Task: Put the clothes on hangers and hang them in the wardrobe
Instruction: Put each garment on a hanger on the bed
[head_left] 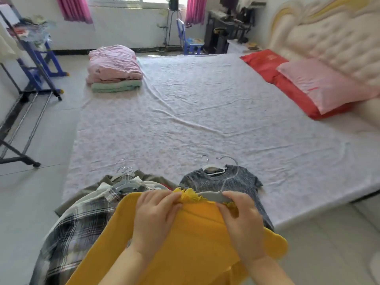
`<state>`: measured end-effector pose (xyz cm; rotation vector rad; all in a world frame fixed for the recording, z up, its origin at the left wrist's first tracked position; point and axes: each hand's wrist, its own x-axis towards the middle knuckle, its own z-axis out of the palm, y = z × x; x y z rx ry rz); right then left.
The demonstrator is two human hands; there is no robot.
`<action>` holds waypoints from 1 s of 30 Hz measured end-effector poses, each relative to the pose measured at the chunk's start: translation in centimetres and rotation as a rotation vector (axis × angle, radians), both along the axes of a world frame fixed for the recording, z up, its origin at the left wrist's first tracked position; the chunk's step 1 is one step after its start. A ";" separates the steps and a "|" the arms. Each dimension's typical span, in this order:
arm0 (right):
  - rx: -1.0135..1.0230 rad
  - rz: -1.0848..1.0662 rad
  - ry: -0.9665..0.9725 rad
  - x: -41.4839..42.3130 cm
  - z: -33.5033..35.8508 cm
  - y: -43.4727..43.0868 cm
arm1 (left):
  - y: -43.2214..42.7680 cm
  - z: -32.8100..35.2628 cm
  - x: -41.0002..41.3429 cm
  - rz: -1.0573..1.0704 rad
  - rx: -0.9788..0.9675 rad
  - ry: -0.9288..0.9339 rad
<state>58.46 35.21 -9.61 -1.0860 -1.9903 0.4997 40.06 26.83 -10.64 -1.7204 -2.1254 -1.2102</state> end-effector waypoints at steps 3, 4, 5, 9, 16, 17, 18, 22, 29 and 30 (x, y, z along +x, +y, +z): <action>0.070 -0.066 -0.009 6.0 2.2 -0.6 | 0.8 1.3 5.5 -0.090 0.023 -0.031; 0.096 -0.085 -0.014 8.0 2.8 -0.7 | 1.1 1.7 7.4 -0.115 0.023 -0.043; 0.115 -0.107 -0.017 10.0 3.3 -0.7 | 1.4 2.0 9.3 -0.140 0.019 -0.056; 0.145 -0.206 -0.045 18.1 4.1 -0.2 | 3.1 2.8 16.9 -0.257 -0.063 -0.075; 0.138 -0.249 -0.103 32.9 4.6 4.7 | 7.7 2.6 31.5 -0.322 -0.180 -0.083; 0.133 -0.247 -0.105 35.0 4.6 5.7 | 8.5 2.5 33.7 -0.312 -0.187 -0.090; 0.134 -0.243 -0.104 37.0 4.7 6.7 | 9.4 2.5 35.9 -0.304 -0.188 -0.094; 0.140 -0.235 -0.136 44.4 4.7 10.3 | 12.7 2.3 43.7 -0.278 -0.203 -0.107; 0.061 -0.196 -0.166 51.7 4.4 17.2 | 18.7 1.6 51.1 -0.292 -0.306 -0.170; 0.071 -0.190 -0.175 51.9 4.2 18.3 | 19.8 1.2 51.4 -0.293 -0.309 -0.177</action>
